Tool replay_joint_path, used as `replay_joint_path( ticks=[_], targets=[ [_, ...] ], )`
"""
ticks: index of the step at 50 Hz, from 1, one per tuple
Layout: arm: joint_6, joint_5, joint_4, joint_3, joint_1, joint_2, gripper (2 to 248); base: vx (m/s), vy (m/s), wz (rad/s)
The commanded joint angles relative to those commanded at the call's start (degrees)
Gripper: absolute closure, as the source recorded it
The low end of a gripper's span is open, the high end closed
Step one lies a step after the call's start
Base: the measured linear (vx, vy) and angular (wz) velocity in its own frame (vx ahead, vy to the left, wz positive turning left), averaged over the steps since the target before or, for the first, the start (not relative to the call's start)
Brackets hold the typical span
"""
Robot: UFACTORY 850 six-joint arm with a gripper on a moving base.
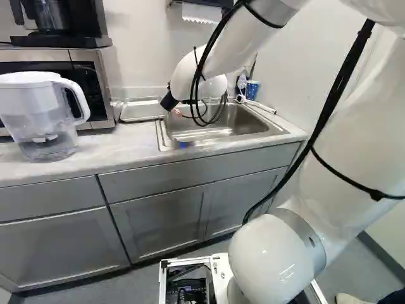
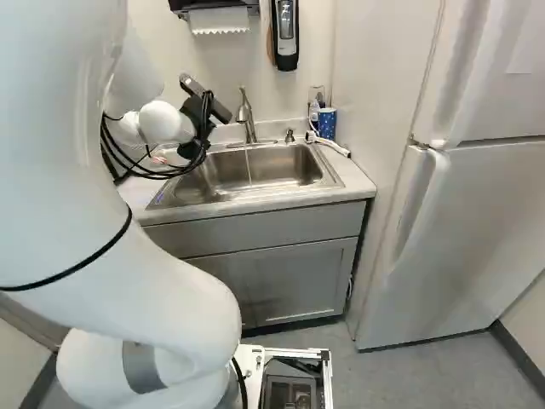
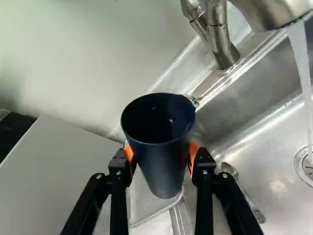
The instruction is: Rinse the cup and place it in the tray
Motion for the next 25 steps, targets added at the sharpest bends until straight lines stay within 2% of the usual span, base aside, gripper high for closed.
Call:
replay_joint_path(
  ticks=[25],
  targets=[
    [14.93, 0.0, 0.0, 0.0, 0.0, 0.0, 126, 0.0, 0.0, 0.0]
  ],
)
